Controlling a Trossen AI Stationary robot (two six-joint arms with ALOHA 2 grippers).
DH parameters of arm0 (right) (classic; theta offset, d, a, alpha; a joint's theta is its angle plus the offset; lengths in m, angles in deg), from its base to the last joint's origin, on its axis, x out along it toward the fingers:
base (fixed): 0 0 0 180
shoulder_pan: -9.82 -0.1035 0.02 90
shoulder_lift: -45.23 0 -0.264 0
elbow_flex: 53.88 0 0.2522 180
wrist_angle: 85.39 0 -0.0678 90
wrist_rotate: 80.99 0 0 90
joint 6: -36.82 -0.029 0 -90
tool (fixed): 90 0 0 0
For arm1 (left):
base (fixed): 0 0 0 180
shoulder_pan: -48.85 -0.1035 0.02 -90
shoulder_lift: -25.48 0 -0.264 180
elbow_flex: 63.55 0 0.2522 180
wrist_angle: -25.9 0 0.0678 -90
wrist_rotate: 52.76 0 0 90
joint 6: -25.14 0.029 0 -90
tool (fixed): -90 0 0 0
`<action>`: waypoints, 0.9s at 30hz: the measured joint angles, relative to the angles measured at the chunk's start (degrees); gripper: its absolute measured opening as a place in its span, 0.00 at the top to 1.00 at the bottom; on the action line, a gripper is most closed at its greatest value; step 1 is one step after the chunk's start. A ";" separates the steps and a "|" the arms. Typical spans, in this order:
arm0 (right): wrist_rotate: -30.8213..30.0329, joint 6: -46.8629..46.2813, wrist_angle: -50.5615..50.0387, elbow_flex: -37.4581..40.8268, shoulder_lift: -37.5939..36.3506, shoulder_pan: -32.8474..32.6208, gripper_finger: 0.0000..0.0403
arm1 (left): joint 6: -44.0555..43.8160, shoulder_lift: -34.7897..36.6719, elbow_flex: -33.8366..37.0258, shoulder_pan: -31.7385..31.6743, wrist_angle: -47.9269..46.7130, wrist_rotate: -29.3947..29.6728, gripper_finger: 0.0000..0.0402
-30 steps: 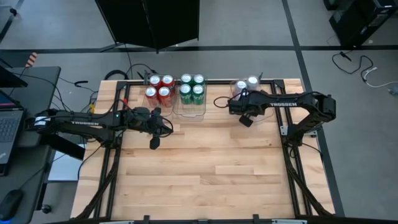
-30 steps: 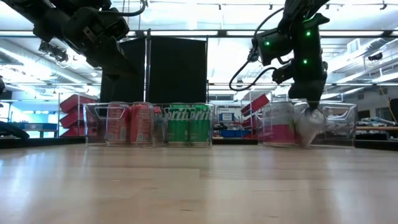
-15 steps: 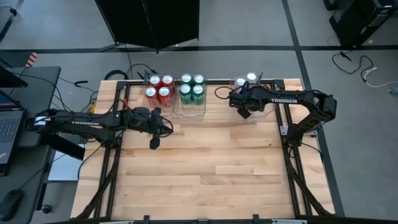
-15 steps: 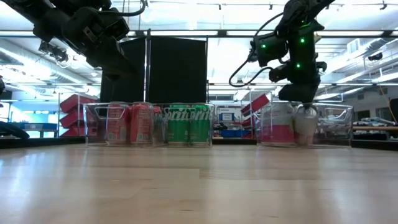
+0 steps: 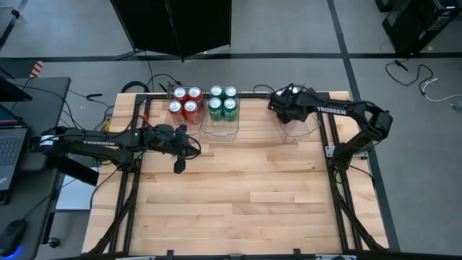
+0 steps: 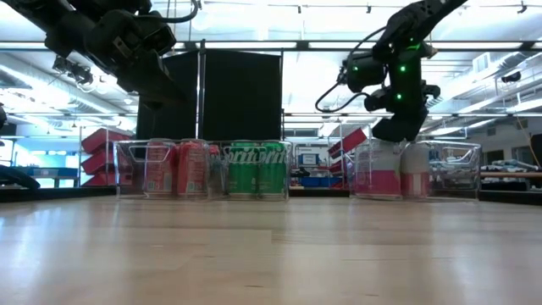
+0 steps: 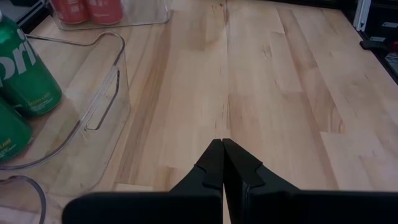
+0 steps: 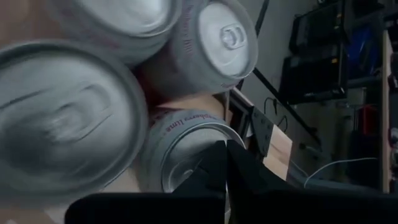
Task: Sort soda cans
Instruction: Put the white pink soda can into the right transparent bin
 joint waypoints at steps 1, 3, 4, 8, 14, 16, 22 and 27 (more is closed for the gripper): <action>0.17 0.79 0.60 0.00 0.00 0.85 1.00 | 0.00 0.00 0.00 0.00 -0.13 0.00 1.00; 0.47 1.97 1.99 0.06 0.04 2.29 1.00 | 0.00 0.00 0.00 0.02 -0.26 0.00 1.00; 0.76 2.76 2.78 0.09 0.04 3.01 1.00 | 0.00 0.00 -0.02 0.02 -0.38 0.00 1.00; 2.30 5.55 5.99 0.09 0.05 5.23 1.00 | 0.00 0.00 0.00 0.02 -0.44 0.00 1.00; 3.98 6.42 6.26 0.16 -1.12 6.06 0.99 | 0.00 0.00 0.00 0.02 -0.50 0.00 1.00; 5.33 6.51 6.26 0.26 -2.80 6.05 0.99 | 0.00 0.00 -0.01 0.00 -0.50 0.00 1.00; 8.42 5.49 2.57 -1.42 -10.31 5.81 0.95 | -0.25 0.00 -0.01 0.02 -0.50 0.00 1.00; 14.00 0.30 -5.12 -1.33 -15.08 5.74 0.96 | -1.07 0.00 0.00 0.02 -0.70 0.00 1.00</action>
